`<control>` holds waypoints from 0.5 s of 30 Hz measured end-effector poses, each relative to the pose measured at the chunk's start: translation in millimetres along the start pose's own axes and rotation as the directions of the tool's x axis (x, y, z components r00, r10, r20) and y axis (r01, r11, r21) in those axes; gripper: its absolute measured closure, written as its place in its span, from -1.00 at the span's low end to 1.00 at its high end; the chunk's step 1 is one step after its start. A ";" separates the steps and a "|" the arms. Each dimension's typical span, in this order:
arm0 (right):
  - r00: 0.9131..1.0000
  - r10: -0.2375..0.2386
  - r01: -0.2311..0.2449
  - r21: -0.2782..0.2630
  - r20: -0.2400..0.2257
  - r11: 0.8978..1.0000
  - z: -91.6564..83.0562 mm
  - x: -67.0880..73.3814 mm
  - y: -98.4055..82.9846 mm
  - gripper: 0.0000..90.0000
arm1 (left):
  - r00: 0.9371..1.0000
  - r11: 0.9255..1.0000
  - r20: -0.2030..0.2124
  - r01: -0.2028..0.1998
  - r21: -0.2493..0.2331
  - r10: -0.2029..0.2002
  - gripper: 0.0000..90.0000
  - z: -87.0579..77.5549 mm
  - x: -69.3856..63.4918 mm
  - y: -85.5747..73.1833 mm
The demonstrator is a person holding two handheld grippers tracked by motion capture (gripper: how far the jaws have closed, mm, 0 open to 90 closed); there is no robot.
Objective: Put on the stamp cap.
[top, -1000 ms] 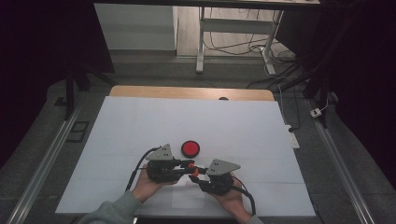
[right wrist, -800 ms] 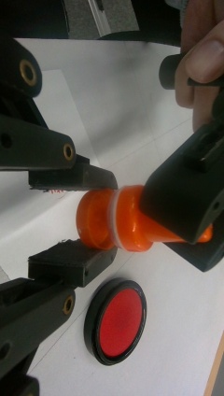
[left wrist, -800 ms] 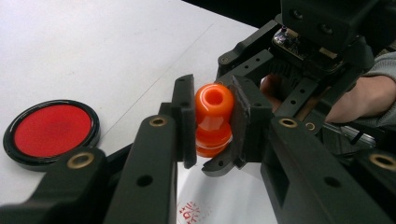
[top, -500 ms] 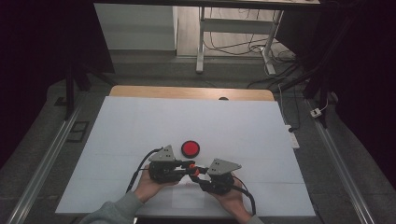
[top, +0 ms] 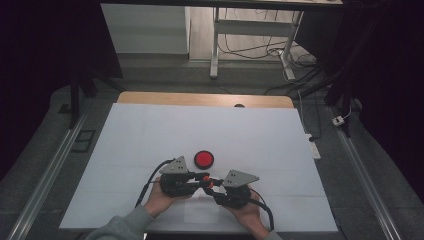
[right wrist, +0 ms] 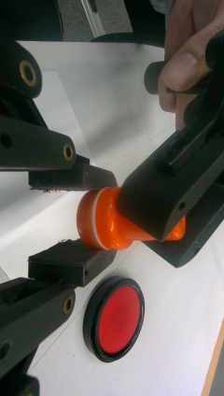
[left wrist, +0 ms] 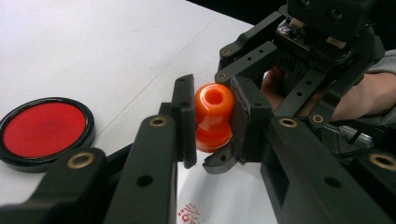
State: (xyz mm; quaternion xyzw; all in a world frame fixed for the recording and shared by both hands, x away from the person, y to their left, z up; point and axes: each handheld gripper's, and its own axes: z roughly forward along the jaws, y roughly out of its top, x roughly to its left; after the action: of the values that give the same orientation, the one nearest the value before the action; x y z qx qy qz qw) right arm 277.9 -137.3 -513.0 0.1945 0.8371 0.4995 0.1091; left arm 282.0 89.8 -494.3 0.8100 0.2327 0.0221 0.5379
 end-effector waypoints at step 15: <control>1.000 -0.012 0.012 0.020 0.026 1.000 -1.1 3.9 3.0 0.44 | 1.000 1.000 0.014 0.001 -0.007 -0.001 0.63 1.0 1.3 -2.3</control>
State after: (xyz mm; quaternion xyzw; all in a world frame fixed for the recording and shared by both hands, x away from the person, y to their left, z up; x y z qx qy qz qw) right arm 274.6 -135.2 -509.9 0.1971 0.8416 0.4880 0.1211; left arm 282.6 90.2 -497.0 0.8080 0.2294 0.0168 0.5425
